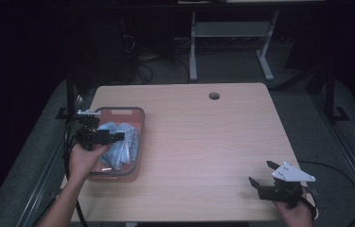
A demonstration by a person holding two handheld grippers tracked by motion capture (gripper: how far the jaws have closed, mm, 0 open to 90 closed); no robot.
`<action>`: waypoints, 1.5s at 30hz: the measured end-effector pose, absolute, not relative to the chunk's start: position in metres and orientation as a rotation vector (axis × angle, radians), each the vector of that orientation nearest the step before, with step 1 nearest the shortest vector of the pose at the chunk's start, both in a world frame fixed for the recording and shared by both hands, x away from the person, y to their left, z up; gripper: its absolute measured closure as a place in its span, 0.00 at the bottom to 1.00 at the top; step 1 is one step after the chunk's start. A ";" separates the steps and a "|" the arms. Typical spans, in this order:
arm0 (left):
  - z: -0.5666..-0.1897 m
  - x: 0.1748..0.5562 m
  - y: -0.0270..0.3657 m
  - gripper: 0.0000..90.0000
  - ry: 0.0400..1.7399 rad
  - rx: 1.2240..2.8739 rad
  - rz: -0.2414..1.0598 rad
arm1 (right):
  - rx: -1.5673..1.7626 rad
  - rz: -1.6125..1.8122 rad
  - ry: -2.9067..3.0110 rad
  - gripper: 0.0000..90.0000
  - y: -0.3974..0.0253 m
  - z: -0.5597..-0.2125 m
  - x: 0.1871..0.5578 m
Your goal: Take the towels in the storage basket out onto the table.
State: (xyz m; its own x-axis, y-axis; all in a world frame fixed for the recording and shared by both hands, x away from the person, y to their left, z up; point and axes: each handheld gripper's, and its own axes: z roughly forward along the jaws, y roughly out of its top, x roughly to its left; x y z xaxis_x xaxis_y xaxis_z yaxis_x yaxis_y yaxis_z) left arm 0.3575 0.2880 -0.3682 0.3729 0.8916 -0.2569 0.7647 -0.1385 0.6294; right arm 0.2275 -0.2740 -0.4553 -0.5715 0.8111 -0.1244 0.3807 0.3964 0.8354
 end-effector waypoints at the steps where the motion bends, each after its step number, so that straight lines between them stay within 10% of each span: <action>1: -0.370 0.358 0.288 0.28 1.446 1.944 0.232 | 1.023 1.079 2.132 0.16 -0.274 -0.455 0.227; 45: -0.407 0.394 0.250 0.50 1.650 2.291 0.273 | 1.016 1.080 2.126 0.16 -0.276 -0.452 0.224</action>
State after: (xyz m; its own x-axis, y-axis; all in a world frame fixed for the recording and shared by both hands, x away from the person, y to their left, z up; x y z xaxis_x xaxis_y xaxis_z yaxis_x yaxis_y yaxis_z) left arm 0.3937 0.2502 -0.4071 0.3208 0.9469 -0.0232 0.8890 -0.2926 0.3522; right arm 0.2244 -0.2762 -0.4522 -0.5682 0.8133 -0.1257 0.3783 0.3938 0.8378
